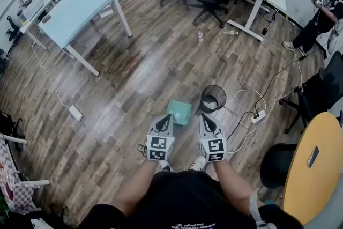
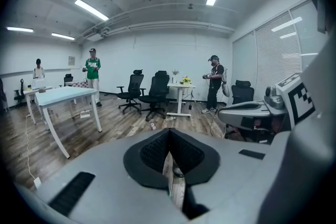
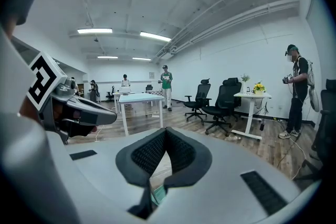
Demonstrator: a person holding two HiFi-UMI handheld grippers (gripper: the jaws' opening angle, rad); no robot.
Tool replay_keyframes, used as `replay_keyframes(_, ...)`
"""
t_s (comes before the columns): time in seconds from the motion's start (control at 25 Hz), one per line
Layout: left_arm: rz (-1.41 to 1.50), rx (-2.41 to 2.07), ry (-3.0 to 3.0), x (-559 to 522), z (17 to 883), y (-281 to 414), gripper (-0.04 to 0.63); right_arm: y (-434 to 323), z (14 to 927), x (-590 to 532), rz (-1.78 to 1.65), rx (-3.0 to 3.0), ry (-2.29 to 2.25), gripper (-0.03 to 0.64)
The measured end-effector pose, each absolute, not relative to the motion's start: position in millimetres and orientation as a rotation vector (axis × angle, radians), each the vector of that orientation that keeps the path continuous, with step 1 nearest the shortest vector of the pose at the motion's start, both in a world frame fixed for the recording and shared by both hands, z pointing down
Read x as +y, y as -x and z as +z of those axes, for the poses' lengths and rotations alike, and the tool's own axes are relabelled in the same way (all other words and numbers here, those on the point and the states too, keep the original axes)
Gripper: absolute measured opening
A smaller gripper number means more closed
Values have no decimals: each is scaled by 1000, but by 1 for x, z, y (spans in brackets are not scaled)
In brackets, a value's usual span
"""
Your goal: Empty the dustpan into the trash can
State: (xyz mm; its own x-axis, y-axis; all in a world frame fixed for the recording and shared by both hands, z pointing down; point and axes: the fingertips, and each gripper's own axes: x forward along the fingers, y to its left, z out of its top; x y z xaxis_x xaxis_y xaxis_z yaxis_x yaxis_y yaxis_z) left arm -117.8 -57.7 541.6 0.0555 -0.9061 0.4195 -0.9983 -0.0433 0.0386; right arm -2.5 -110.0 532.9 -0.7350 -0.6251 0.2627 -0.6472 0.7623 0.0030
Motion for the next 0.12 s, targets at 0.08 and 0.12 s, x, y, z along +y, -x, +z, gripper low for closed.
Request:
replay_keyframes(0.08, 413, -1919, -2020, -58, 542, 115, 23, -1, 533, -111, 130, -2710, -1000, 23)
replay_keyframes(0.12, 417, -1920, -2020, -58, 543, 114, 23, -2, 533, -111, 130, -2710, -1002, 23)
